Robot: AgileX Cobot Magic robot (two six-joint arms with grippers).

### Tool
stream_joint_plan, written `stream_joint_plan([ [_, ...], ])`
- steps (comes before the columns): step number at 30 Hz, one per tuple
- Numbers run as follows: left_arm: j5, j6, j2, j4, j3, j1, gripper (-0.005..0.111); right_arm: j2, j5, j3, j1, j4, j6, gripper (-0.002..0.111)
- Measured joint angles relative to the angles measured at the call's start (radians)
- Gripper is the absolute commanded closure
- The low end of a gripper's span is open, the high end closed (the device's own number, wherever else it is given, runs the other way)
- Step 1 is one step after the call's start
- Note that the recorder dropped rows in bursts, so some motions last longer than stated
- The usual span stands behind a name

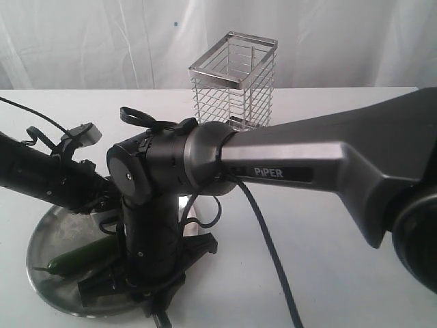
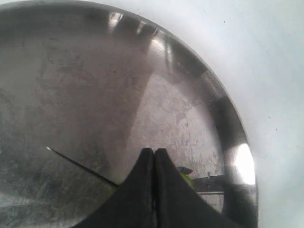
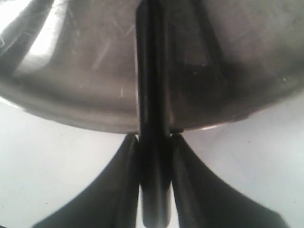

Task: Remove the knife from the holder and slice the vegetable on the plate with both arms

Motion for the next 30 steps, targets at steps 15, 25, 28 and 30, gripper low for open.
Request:
stream_joint_plan([
  [15, -0.004, -0.002, 0.0, -0.011, 0.0, 0.0, 0.107, 0.002, 0.007, -0.007, -0.012, 0.024, -0.02, 0.108],
  [25, -0.009, -0.002, 0.0, -0.011, 0.0, 0.0, 0.107, 0.007, 0.022, -0.015, -0.012, 0.024, -0.02, 0.108],
  [28, -0.01, -0.002, 0.0, -0.011, 0.0, 0.0, 0.107, 0.007, 0.022, -0.015, -0.012, 0.024, -0.02, 0.108],
  [30, -0.01, -0.002, 0.0, -0.011, 0.0, 0.0, 0.107, 0.008, 0.022, -0.015, -0.012, 0.024, -0.02, 0.108],
])
